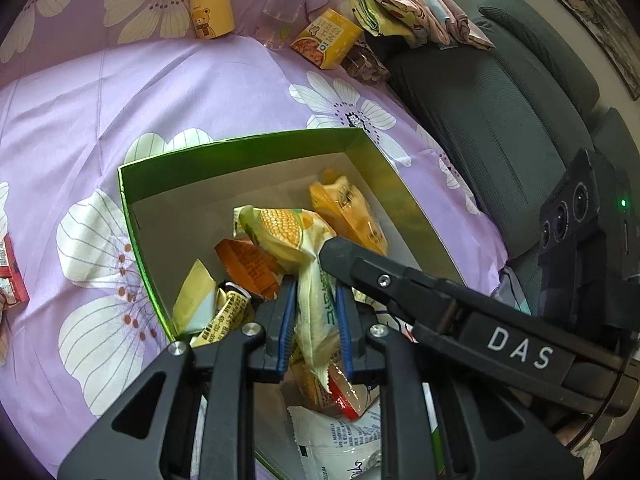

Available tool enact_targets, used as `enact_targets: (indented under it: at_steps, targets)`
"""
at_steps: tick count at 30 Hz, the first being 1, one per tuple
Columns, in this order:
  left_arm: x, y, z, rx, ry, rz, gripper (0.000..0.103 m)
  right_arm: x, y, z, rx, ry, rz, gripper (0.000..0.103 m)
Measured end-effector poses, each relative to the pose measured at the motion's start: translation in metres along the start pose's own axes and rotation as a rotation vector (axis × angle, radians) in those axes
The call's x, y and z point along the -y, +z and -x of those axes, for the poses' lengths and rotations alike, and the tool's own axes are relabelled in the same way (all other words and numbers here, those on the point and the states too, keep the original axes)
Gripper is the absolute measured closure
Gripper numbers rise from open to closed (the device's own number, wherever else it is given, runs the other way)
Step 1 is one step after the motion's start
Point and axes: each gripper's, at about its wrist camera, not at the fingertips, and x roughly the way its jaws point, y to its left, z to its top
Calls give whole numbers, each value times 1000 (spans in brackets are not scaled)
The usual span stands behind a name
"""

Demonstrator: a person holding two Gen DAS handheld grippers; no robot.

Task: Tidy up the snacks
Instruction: 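Lower the corn bag into the box and open the right gripper, then move the right gripper to the red-and-silver wrapper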

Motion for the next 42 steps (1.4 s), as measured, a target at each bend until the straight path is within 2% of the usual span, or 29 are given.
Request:
enact_targets:
  at_steps: [4,10,12,17,21,24,30,42]
  targets:
    - [3,-2,2,6,14,-9,81,2,-1,4,10,-4,1,56]
    - [7,-5,13,31,47,-33,60,1,-2,9,31,12,10,55]
    - [7,-7,18,40,61,-36,50,-3,-3,12,47,20,23,50]
    - [7,-8,30,58,81,-18,40,-5,-3,23,112,45,4,48]
    - [12,-9,39,89,103,-43,30,-5,-3,29,136,69,5,35]
    - [14,-9,43,97,112,-45,23,-2,-3,30,142,67,0,29]
    - [14,-14,50,101,142,-56,21,8,-3,31,149,74,-48,23]
    - [-5,-23,70,133,177,2,20,13,-7,39,166,103,-58,19]
